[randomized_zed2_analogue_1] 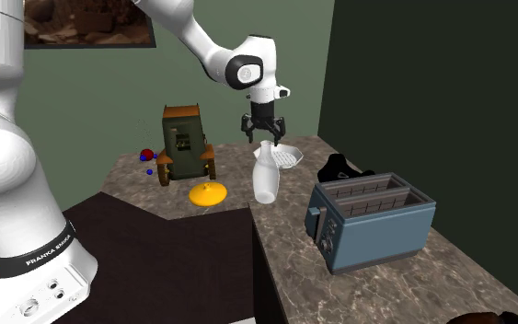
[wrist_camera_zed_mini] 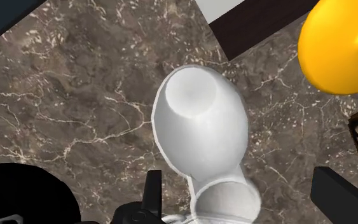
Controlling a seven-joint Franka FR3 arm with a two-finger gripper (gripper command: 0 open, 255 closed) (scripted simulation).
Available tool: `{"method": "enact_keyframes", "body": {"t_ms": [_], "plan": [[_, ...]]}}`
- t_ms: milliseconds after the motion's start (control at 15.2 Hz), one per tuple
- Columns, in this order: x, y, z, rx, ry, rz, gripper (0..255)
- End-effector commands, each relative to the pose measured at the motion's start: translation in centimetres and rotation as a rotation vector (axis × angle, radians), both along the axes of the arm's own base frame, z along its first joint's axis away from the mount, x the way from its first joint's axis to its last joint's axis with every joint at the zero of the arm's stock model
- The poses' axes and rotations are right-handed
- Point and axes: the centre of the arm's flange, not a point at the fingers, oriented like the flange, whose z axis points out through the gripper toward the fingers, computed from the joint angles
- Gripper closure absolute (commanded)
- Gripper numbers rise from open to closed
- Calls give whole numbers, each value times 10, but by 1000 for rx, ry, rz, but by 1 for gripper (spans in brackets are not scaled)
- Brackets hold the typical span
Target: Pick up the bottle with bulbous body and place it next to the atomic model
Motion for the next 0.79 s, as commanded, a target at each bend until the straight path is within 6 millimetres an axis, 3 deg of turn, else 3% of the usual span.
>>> {"method": "enact_keyframes", "body": {"t_ms": [0, 330, 726], "plan": [[3, -3, -10, 0, -2, 1, 0], [6, -3, -40, 0, -2, 1, 0], [6, -3, -40, 0, -2, 1, 0]]}}
